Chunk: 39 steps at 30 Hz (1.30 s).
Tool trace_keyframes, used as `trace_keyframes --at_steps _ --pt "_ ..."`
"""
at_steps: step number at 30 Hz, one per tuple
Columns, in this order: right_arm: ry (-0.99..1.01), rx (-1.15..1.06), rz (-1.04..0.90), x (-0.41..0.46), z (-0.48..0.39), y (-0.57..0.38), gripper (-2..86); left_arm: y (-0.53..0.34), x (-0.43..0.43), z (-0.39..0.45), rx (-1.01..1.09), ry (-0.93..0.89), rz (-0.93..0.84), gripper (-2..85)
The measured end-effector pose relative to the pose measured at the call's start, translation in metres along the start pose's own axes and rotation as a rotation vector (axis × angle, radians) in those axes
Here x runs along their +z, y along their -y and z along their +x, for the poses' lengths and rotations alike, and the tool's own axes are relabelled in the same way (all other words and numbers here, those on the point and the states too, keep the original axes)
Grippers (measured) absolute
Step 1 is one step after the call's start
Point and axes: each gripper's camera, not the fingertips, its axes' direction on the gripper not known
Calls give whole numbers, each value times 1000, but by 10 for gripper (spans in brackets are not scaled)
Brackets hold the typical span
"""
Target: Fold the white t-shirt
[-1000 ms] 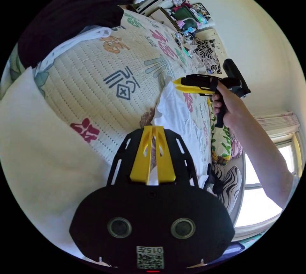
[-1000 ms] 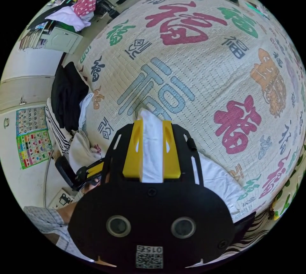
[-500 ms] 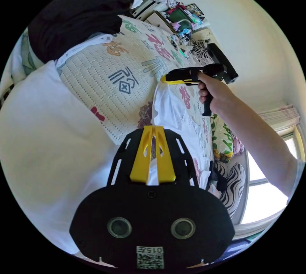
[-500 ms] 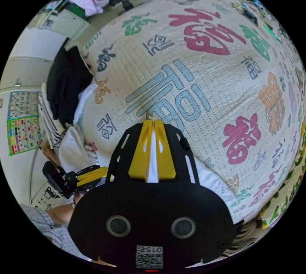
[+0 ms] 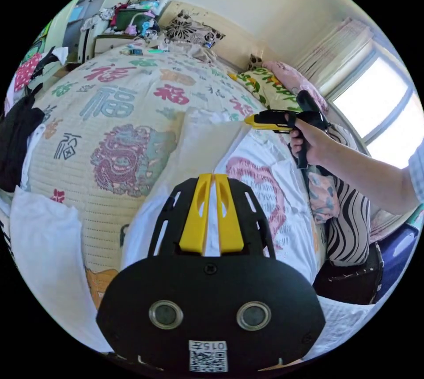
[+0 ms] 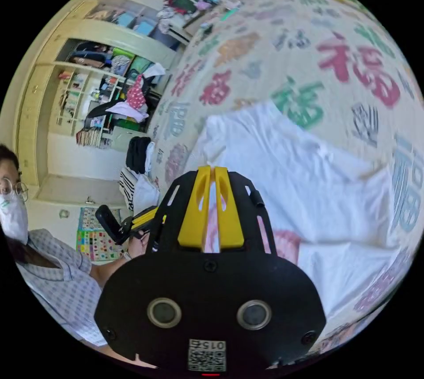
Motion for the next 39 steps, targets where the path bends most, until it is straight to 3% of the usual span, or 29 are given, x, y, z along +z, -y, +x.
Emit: trace_keyframes --at_steps 2,5,9,12,16,21,27,31,39 --pt "5 94 -55 -6 29 -20 44 -7 22 9 -6 -14 -119 41" --pt "-42 162 -28 -33 51 -44 62 -5 17 21 17 -53 -126 56" --pt "-61 21 42 -70 37 -45 51 21 5 33 53 -36 -55 54" --pt "-61 -71 -69 -62 26 -34 24 43 27 35 49 -72 -84 50" --pt "-133 -37 -260 -43 41 -45 0 50 68 38 75 -23 -258 34" --pt "-138 -30 -172 -112 55 -78 -2 62 68 43 128 19 -394 21" --pt "-359 73 -47 -246 99 -135 21 127 46 54 221 -12 -319 71" --pt "-366 88 -54 -289 125 -144 82 200 74 72 320 -24 -265 90" --pt "-259 29 -157 -287 143 -110 125 284 179 107 507 109 -479 104"
